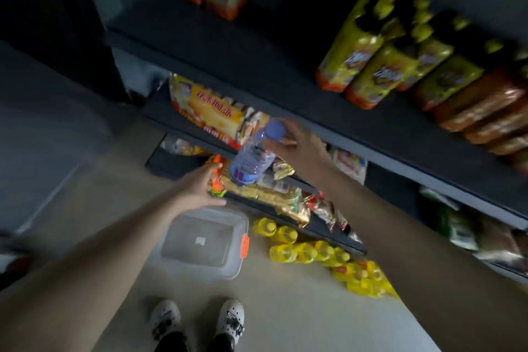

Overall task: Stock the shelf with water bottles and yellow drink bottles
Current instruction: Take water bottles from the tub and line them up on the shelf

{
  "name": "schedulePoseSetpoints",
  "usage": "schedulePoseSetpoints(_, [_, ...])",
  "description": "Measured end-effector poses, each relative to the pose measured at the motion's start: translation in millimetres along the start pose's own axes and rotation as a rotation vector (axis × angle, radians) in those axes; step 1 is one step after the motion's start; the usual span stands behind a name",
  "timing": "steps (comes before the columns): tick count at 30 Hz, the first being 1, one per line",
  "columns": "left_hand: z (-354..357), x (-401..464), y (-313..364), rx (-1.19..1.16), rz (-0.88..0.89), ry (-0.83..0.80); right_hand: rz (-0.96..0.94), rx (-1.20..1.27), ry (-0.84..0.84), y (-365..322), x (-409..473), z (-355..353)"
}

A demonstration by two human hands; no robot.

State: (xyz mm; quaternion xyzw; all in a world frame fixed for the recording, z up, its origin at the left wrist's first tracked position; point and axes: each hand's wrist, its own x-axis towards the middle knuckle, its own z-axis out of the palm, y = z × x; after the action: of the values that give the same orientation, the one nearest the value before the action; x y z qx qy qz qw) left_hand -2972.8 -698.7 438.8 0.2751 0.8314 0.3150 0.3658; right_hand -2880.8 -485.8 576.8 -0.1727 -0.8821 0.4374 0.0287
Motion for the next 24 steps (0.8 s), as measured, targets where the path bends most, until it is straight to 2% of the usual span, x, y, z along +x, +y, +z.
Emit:
schedulePoseSetpoints(5, [-68.6, -31.2, 113.4, -0.021, 0.284, 0.082, -0.139, -0.033, 0.126, -107.5, -5.6, -78.2])
schedulePoseSetpoints(8, [-97.9, -49.1, 160.3, 0.006, 0.375, 0.182, -0.206, -0.047, 0.218, -156.5, -14.4, -116.2])
schedulePoseSetpoints(14, [-141.2, -83.3, 250.5, 0.06, 0.529, 0.262, -0.24, -0.027, 0.484, -232.9, -35.9, -172.5])
schedulePoseSetpoints(17, [-157.0, -97.5, 297.9, 0.073, 0.615, 0.289, -0.238, -0.047, 0.581, -256.5, -51.1, -198.9])
schedulePoseSetpoints(21, [-171.1, -104.9, 352.9, 0.149, 0.68, 0.319, -0.248, -0.067, 0.612, -260.6, -65.3, -227.1])
schedulePoseSetpoints(24, [-171.0, -100.0, 380.3, 0.208, 0.713, 0.29, -0.186, -0.045, 0.636, -252.6, -67.0, -249.2])
